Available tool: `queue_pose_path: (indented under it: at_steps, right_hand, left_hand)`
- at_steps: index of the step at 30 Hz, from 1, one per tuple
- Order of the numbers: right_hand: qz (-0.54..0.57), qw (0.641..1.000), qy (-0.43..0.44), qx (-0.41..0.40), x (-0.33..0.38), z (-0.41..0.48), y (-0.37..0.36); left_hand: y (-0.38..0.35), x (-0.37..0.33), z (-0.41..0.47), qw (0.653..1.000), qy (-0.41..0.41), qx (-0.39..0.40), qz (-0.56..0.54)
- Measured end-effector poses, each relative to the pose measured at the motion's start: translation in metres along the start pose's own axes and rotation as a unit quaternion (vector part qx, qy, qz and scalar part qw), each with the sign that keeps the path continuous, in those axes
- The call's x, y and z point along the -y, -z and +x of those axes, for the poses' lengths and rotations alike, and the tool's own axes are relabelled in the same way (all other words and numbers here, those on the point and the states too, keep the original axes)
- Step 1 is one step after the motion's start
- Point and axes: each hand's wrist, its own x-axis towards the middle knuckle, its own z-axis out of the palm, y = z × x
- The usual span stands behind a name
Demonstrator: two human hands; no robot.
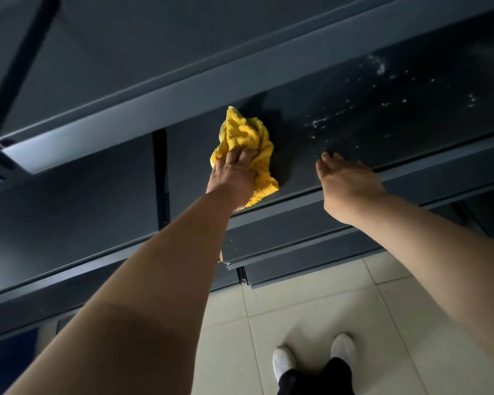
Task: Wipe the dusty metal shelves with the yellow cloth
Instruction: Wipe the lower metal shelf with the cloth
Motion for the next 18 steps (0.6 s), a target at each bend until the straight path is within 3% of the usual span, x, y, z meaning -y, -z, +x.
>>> queue_pose_path:
  at_steps: [10, 18]
  right_hand:
    - [0.022, 0.999, 0.026, -0.034, 0.042, -0.012, -0.001]
    - [0.07, 0.997, 0.033, -0.009, 0.035, -0.008, -0.006]
  left_hand:
    - [0.007, 0.066, -0.043, 0.999, 0.042, 0.001, 0.012]
    - [-0.003, 0.052, -0.063, 0.993, 0.11, -0.039, -0.011]
